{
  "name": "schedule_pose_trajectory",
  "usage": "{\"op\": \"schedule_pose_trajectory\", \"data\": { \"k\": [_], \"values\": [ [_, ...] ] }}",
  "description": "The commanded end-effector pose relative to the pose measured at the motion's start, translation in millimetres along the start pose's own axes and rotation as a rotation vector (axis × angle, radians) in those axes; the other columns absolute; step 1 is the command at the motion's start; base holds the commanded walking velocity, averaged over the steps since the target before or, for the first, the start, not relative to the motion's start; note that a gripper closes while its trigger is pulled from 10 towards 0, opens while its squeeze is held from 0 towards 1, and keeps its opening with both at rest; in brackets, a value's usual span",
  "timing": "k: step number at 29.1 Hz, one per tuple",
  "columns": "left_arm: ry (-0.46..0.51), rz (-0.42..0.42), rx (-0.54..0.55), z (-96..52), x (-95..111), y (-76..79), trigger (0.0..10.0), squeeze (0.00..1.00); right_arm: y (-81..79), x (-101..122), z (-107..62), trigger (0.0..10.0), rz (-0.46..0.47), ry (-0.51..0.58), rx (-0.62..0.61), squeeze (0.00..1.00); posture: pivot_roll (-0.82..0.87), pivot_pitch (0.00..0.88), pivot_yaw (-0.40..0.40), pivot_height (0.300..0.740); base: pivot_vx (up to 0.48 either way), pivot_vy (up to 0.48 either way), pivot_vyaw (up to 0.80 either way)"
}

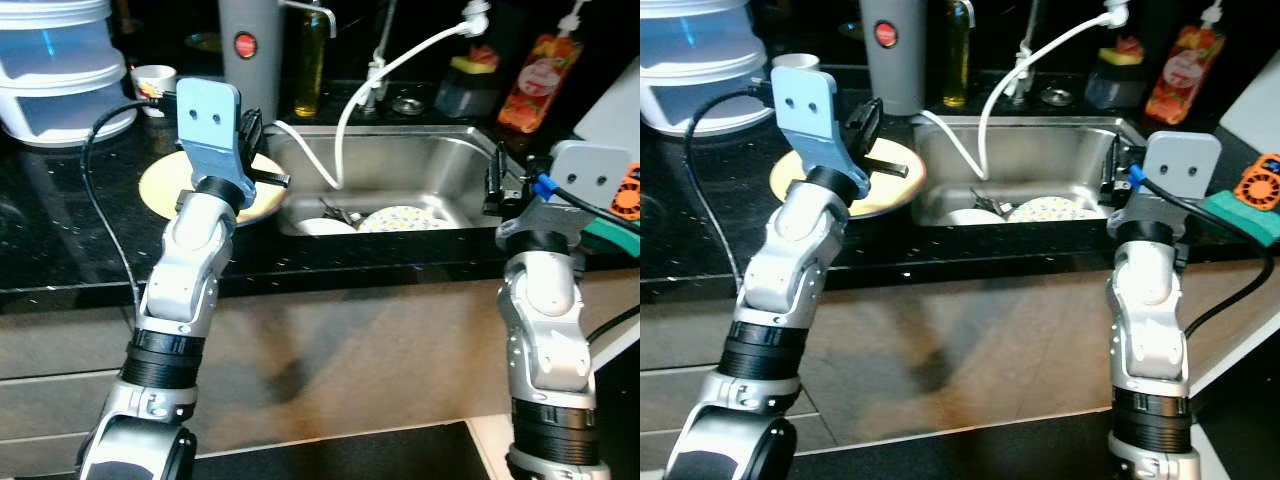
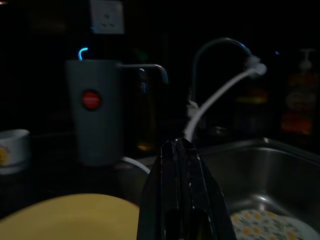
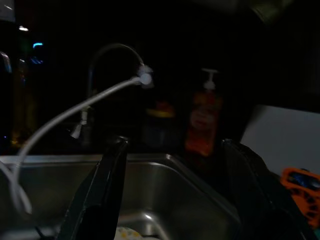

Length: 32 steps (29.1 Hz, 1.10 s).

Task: Kitchen organization

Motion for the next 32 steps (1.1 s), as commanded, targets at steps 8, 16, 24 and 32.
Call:
{"op": "schedule_pose_trajectory", "data": {
  "k": [8, 16, 24, 32],
  "values": [
    [-0.005, 0.009, -0.010, 1.9, 0, 3.6, 10.0, 0.00, 3.6, 1, 0.4, 10.0, -0.003, -0.004, -0.009, 0.00, -0.01, 0.044, -0.073, 0.740, 0.000, -0.357, 0.00],
    [-0.014, 0.002, 0.001, 0.6, -2, 2.2, 10.0, 0.00, 3.4, 1, 0.3, 10.0, -0.003, -0.005, -0.005, 0.00, -0.01, 0.045, -0.075, 0.740, 0.000, -0.082, 0.00],
    [-0.028, 0.015, 0.013, -1.9, -4, -1.9, 10.0, 0.00, 1.8, 0, -0.3, 10.0, 0.000, -0.005, 0.004, 0.00, -0.01, 0.041, -0.074, 0.740, 0.000, 0.000, 0.00],
    [-0.056, 0.042, 0.061, -6.3, -10, -13.8, 10.0, 0.00, 0.0, -2, -2.0, 10.0, 0.004, -0.010, 0.013, 0.00, 0.00, 0.032, -0.067, 0.740, 0.000, 0.000, 0.00]
  ]
}}
Point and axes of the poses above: a point about 5 cm out from each wrist's last joint towards the gripper, its own z axis pointing out of the wrist towards the gripper, its own x axis along the axis of the wrist's last joint, y = z × x, the point moved 2 cm from there along z, pointing out of the wrist towards the gripper, and after that the axes turned 2 degrees about z, right-handed, at the moved point
